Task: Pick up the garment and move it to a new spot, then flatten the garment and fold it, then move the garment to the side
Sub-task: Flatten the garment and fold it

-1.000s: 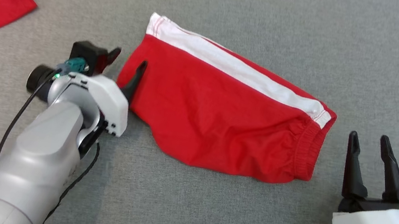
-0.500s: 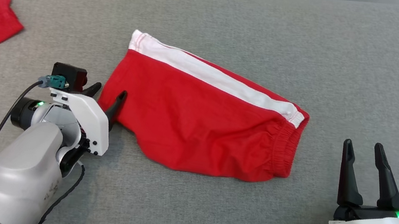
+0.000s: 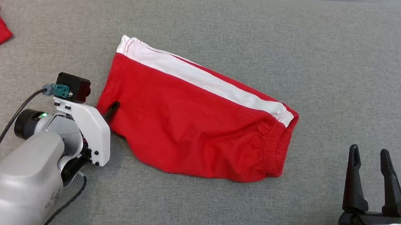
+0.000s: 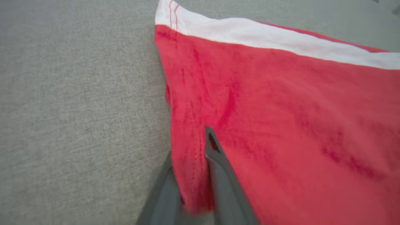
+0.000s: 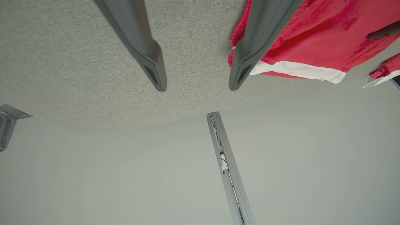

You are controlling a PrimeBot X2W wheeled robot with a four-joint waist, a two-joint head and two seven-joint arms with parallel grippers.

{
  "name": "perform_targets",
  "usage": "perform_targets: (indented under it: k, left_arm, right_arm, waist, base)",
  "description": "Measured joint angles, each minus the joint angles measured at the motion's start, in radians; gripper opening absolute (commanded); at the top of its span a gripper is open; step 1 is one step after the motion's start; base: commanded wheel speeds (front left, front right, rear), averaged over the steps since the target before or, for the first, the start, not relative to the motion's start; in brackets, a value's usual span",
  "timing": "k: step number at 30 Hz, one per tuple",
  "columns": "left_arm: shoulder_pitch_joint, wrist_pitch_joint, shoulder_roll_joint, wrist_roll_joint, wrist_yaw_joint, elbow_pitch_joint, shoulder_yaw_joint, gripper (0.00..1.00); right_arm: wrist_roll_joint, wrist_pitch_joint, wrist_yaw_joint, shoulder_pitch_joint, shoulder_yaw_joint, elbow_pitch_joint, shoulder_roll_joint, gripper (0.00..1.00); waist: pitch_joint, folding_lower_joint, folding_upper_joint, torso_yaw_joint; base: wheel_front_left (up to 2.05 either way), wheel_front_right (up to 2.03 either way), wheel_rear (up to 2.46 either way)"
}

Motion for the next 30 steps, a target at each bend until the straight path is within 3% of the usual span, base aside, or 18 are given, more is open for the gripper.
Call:
perform_targets:
  k: [10,21,30]
  left_arm:
    - [0.084,-0.098,-0.016,-0.053,-0.001,-0.016,0.016,0.00]
    - [0.299,-0.188,-0.024,-0.107,0.061,-0.170,0.054,0.00]
    - [0.396,-0.196,0.007,-0.130,0.122,-0.328,0.077,0.00]
  right_arm:
    - [0.002,0.000,0.000,0.021,-0.014,-0.005,0.000,1.00]
    - [-0.033,0.000,0.000,0.050,-0.046,0.011,0.000,1.00]
    - [-0.043,0.009,0.000,0.046,-0.032,0.029,0.000,1.00]
  waist:
    - [-0.051,0.0000,0.0000,0.062]
    - [-0.109,0.0000,0.0000,0.152]
    - [-0.116,0.0000,0.0000,0.145]
  base:
    - [0.00,0.00,0.00]
    - [0.00,0.00,0.00]
    - [0.00,0.00,0.00]
